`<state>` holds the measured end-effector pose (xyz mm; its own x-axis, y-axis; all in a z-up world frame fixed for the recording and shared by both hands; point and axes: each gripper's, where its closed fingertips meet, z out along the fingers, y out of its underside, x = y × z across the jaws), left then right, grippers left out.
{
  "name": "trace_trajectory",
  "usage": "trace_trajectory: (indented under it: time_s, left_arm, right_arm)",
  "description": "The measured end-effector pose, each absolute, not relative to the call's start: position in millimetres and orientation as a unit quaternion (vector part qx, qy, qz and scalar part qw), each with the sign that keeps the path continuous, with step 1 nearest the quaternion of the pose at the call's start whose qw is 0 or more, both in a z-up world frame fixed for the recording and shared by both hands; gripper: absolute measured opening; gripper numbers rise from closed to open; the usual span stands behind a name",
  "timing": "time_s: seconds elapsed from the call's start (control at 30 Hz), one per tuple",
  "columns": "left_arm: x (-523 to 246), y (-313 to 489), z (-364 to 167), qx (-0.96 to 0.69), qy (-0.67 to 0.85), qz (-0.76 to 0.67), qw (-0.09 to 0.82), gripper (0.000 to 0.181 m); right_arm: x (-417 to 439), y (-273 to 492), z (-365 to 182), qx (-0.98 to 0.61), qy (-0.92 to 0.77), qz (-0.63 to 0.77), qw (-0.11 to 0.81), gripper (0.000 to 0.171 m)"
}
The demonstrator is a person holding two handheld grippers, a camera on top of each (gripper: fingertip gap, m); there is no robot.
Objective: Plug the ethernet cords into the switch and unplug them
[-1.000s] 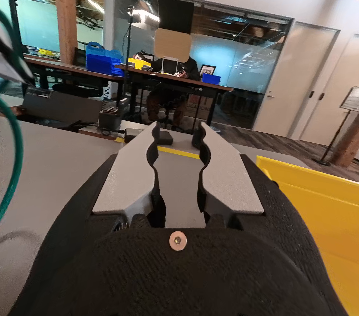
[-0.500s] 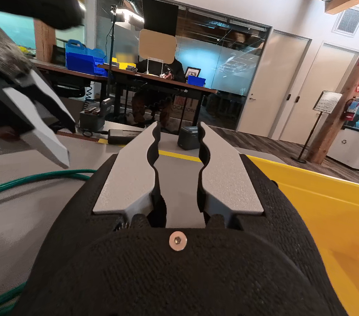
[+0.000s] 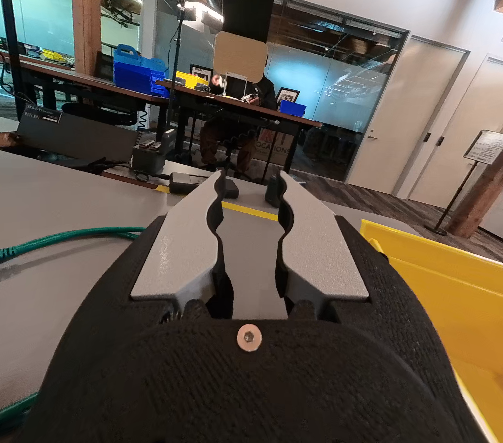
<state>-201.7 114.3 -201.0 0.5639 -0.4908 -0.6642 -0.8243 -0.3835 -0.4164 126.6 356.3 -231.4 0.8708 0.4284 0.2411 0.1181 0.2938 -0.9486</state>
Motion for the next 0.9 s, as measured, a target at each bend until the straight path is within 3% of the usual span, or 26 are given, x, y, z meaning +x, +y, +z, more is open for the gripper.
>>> trace_trajectory:
  time_s: [0.17,0.33,0.47,0.53,0.6,0.77,0.9]
  left_arm:
    - [-283,72,-227,-0.828,0.402,0.272,0.279,0.037]
    - [-307,73,-257,-0.838,0.416,0.262,0.237,0.038]
    - [-307,80,-266,-0.835,0.433,0.251,0.228,0.027]
    - [-309,79,-271,-0.832,0.446,0.254,0.211,0.010]
    - [-311,78,-271,-0.828,0.448,0.265,0.207,0.000]
    - [-310,55,-246,-0.819,0.435,0.303,0.219,0.000]
    - [-297,37,-215,-0.814,0.408,0.301,0.284,0.000]
  right_arm:
    - [118,355,-235,-0.586,-0.253,0.097,0.763,0.036]
    - [115,354,-238,-0.589,-0.262,0.096,0.759,0.035]
    - [114,355,-240,-0.592,-0.263,0.099,0.755,0.035]
    - [114,355,-240,-0.594,-0.264,0.100,0.754,0.035]
    - [113,355,-241,-0.594,-0.265,0.102,0.753,0.035]
    - [113,356,-241,-0.595,-0.264,0.106,0.752,0.035]
    - [110,356,-242,-0.597,-0.265,0.112,0.749,0.035]
